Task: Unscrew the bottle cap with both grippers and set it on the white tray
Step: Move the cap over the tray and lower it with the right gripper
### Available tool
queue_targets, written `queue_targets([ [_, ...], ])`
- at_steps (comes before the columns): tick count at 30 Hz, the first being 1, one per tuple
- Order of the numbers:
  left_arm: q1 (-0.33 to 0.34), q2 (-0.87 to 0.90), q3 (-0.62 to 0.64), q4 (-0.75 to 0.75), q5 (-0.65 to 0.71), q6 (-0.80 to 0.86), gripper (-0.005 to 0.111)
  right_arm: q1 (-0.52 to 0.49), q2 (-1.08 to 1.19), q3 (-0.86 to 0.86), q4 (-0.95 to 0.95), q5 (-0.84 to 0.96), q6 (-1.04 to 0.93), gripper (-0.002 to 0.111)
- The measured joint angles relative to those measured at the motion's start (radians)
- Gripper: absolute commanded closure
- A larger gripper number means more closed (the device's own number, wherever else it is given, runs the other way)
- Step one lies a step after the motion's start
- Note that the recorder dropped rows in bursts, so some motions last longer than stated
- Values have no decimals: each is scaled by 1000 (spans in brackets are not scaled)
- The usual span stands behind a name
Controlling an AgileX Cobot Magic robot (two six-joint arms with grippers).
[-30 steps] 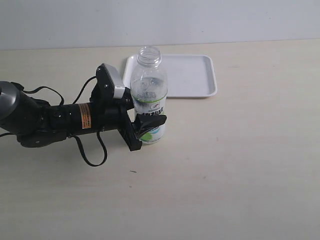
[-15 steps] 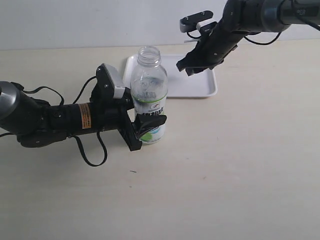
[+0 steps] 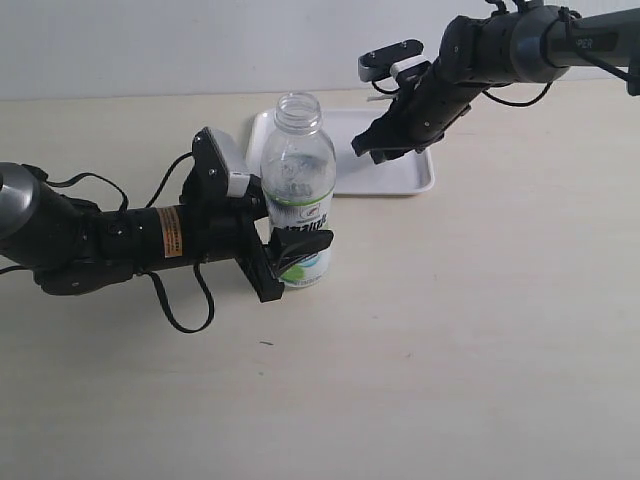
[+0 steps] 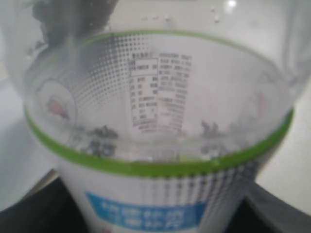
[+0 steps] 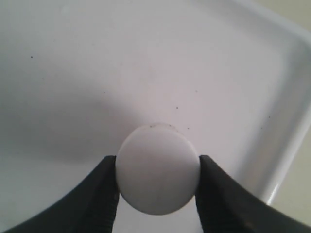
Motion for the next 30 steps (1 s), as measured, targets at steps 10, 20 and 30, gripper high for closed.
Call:
queue_targets([
  [10,0,0,0,0,0,0,107,0,26,0,5,-12,-11,107],
  [20,0,0,0,0,0,0,107,0,26,0,5,-14,-14,35],
  [30,0,0,0,0,0,0,107,0,-3,0,3,0,-25,28],
])
